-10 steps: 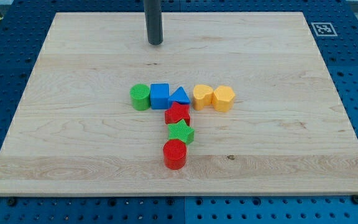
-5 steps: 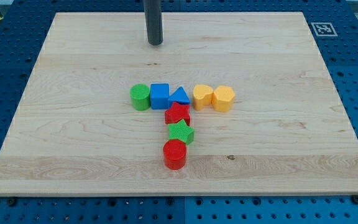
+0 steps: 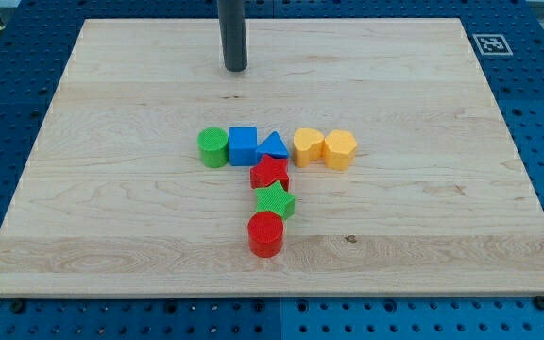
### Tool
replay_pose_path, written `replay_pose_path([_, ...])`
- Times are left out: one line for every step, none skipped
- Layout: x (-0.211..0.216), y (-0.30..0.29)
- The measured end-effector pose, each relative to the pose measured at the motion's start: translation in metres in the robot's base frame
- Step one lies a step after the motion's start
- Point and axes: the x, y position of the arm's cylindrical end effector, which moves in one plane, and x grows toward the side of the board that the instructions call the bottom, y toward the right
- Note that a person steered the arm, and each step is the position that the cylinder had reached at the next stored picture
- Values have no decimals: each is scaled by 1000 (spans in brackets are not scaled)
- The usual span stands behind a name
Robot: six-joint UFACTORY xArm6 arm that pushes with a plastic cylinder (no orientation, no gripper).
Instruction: Move the yellow hexagon to down a bit
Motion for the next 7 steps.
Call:
replay_pose_path([-1,0])
replay_pose_path([-6,0])
replay_pose_path([-8,0])
replay_pose_path([-18,0])
replay_pose_path([-29,2])
replay_pose_path([-29,3])
replay_pose_path([-26,3])
